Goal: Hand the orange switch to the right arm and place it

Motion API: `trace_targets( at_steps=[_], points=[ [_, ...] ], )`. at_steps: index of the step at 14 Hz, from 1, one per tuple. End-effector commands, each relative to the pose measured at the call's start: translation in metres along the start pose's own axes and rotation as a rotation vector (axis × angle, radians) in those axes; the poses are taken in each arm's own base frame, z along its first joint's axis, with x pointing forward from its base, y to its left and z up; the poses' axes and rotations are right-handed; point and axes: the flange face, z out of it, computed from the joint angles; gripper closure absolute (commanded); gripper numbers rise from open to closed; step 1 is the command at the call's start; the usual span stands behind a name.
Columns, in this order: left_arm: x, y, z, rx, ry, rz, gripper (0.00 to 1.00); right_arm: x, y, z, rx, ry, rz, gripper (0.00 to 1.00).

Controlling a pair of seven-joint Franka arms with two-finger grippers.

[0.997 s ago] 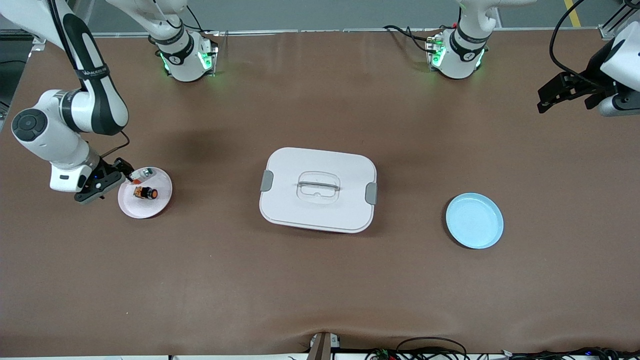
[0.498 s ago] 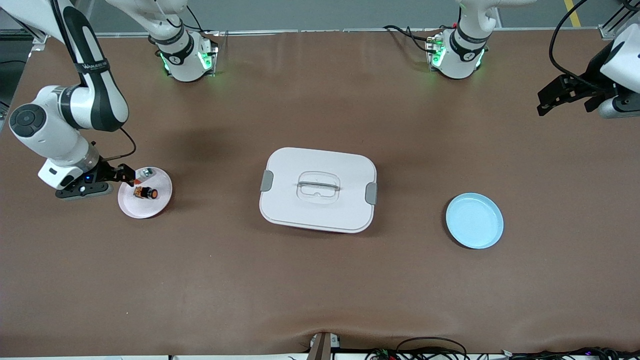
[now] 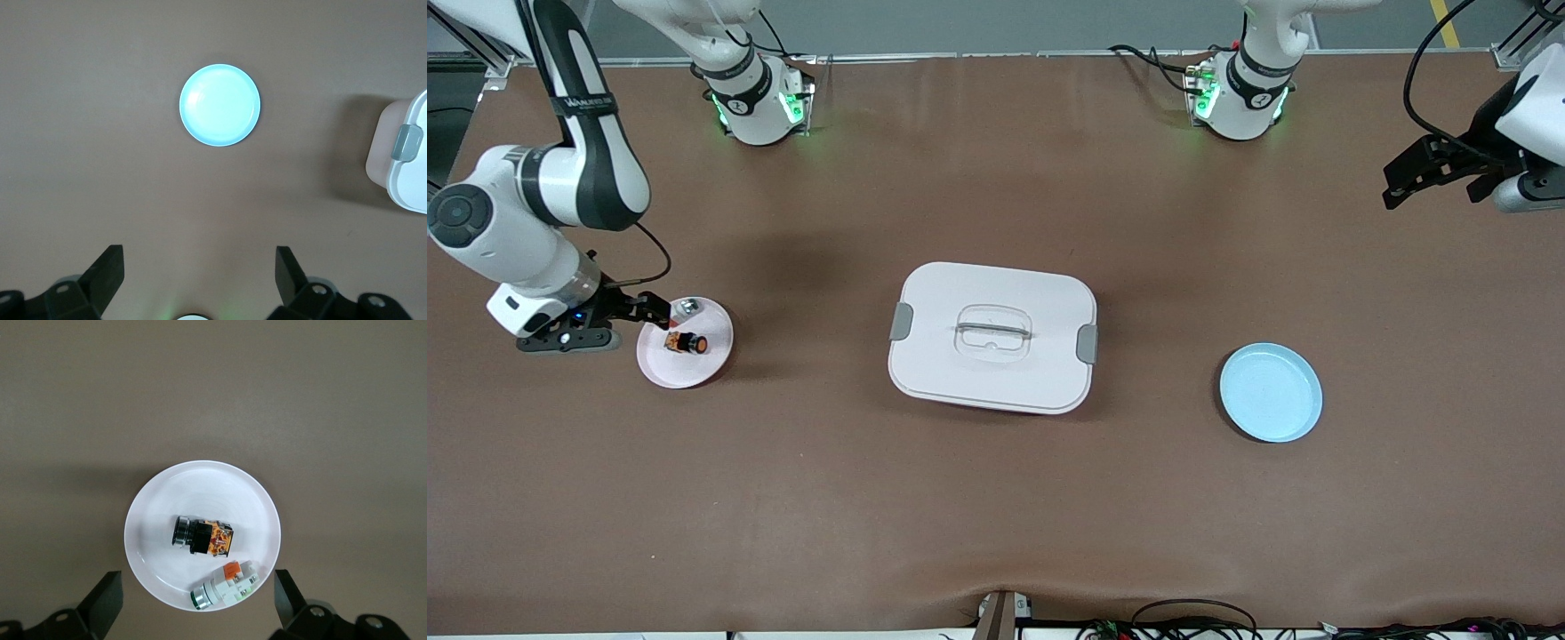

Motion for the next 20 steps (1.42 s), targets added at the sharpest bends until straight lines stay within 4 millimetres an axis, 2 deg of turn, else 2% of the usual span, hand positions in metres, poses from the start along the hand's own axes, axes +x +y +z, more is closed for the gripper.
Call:
trace_targets(
  at_steps=[1, 5, 8, 15, 17, 20],
  points=[
    [0.001, 0.0, -0.001, -0.015, 0.008, 0.002, 0.0, 0.016, 0.001, -0.05, 0.007, -0.024, 0.023, 0.0],
    [0.002, 0.001, 0.002, -0.014, 0.004, 0.005, 0.0, 0.036, -0.018, -0.12, 0.056, -0.043, 0.111, 0.0],
    [0.002, 0.001, 0.003, -0.014, 0.001, 0.004, 0.0, 0.032, -0.027, -0.164, 0.051, -0.004, 0.126, 0.0],
    [-0.001, 0.0, 0.0, -0.013, -0.004, 0.004, 0.0, -0.003, -0.024, -0.233, 0.043, 0.058, 0.135, 0.0],
    [-0.001, 0.0, 0.0, -0.012, -0.005, 0.008, 0.0, -0.01, -0.022, -0.244, 0.043, 0.057, 0.14, 0.0],
    [0.0, 0.0, 0.001, -0.012, -0.007, 0.008, 0.0, -0.017, -0.021, -0.273, 0.045, 0.045, 0.143, 0.0]
  ],
)
